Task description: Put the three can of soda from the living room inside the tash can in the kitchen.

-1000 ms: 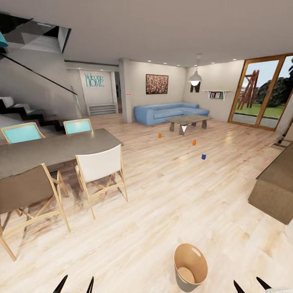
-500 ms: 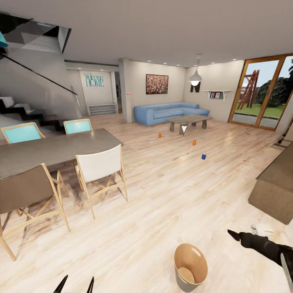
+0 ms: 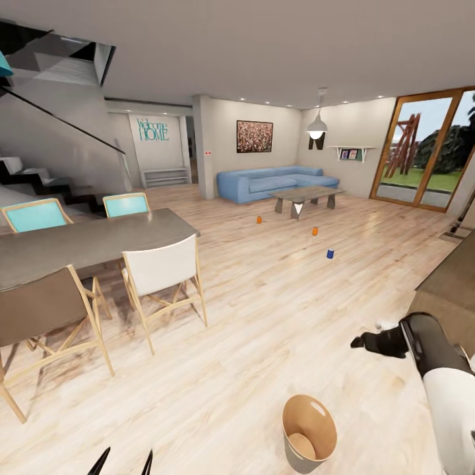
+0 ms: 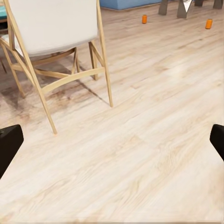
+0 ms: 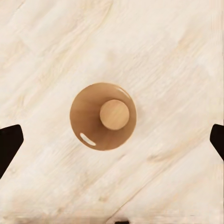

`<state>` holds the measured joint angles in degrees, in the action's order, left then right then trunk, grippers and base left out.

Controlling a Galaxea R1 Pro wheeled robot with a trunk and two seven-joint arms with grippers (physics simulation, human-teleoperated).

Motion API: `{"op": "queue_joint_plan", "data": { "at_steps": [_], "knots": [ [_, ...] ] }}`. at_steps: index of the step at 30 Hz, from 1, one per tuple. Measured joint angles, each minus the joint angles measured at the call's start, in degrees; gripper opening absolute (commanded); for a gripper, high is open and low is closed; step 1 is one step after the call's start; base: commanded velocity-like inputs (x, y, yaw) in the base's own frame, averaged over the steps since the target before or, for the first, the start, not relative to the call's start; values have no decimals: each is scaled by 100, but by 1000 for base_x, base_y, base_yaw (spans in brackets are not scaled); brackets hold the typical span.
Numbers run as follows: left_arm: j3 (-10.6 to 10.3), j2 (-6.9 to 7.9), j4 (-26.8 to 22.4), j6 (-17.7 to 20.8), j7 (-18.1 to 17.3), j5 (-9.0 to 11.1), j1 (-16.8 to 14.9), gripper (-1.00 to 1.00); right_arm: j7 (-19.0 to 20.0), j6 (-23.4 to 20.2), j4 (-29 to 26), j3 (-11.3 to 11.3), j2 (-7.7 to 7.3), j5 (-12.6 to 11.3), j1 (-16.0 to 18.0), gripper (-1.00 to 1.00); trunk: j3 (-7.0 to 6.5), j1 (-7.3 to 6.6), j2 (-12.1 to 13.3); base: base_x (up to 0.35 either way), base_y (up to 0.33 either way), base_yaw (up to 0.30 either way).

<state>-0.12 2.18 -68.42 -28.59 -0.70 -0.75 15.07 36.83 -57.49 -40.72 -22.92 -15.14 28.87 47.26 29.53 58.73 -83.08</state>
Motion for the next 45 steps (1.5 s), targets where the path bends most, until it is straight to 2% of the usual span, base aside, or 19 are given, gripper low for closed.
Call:
{"op": "queue_joint_plan", "data": {
  "at_steps": [5, 10, 29, 45],
  "knots": [
    [-4, 16, 90, 0, -6, -18, -1, 100, -163, -52, 1791, 36, -320, 339, 884, 100, 0, 0, 0, 32, 0, 0],
    [-7, 35, 171, 5, -13, -23, -9, 100, -325, -59, 2168, 30, -388, 409, 1061, 100, 0, 0, 0, 231, -1, 0],
    [-7, 37, 208, 3, -18, -22, -11, 100, -378, 21, 2226, 50, -395, 431, 1075, 100, 0, 0, 0, 293, -43, 0],
    [11, 33, 241, 3, -11, 28, -8, 100, -387, 111, 2185, 51, -403, 441, 1066, 100, 0, 0, 0, 49, -3, 0]
  ]
}}
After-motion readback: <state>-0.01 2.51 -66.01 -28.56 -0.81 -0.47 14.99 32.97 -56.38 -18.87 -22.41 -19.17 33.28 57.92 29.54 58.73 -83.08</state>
